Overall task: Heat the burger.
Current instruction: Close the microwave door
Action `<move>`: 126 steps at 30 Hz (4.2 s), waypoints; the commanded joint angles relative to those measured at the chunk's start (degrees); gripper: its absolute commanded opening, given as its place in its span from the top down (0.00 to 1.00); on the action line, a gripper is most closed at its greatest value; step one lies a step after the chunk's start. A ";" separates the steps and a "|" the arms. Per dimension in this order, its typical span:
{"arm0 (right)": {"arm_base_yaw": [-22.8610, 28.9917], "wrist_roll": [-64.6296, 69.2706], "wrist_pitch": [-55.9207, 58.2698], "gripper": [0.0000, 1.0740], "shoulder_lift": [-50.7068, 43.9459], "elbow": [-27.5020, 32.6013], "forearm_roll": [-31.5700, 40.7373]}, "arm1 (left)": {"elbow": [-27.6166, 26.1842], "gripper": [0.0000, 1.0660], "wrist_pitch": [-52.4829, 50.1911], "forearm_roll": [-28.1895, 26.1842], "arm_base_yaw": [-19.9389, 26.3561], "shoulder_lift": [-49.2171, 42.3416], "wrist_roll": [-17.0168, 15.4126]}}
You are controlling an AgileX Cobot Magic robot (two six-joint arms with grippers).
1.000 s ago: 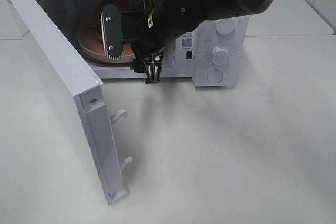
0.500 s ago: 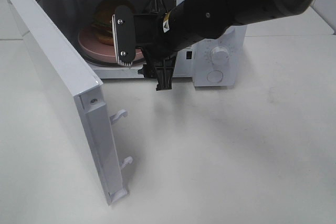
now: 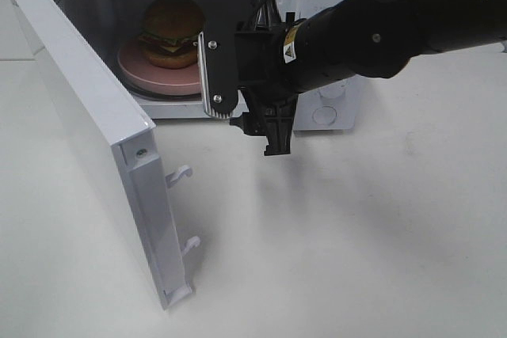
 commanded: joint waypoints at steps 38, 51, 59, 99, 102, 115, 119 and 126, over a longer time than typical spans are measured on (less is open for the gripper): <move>0.06 43.89 11.23 0.29 -26.81 20.05 0.34 | 0.17 0.15 -0.52 -0.34 -0.23 -0.34 0.06; 0.11 55.23 27.56 0.29 -36.55 20.05 0.46 | 0.17 0.15 -0.52 -0.34 -0.23 -0.34 0.06; 0.11 58.61 38.27 0.29 -43.72 20.05 0.57 | 0.17 0.15 -0.52 -0.34 -0.23 -0.34 0.06; -12.89 62.74 56.55 0.29 -72.42 26.47 2.86 | 0.17 0.15 -0.52 -0.34 -0.23 -0.34 0.06; -15.64 63.14 55.35 0.29 -74.71 28.36 2.86 | 0.17 0.15 -0.52 -0.34 -0.23 -0.34 0.06; -26.93 63.14 52.94 0.29 -85.37 31.74 3.27 | 0.17 0.15 -0.52 -0.34 -0.23 -0.34 0.06; -29.62 63.08 54.37 0.29 -90.58 32.31 5.96 | 0.17 0.15 -0.52 -0.34 -0.23 -0.34 0.06; -31.86 62.17 55.12 0.30 -96.72 32.95 7.68 | 0.17 0.15 -0.52 -0.34 -0.23 -0.34 0.06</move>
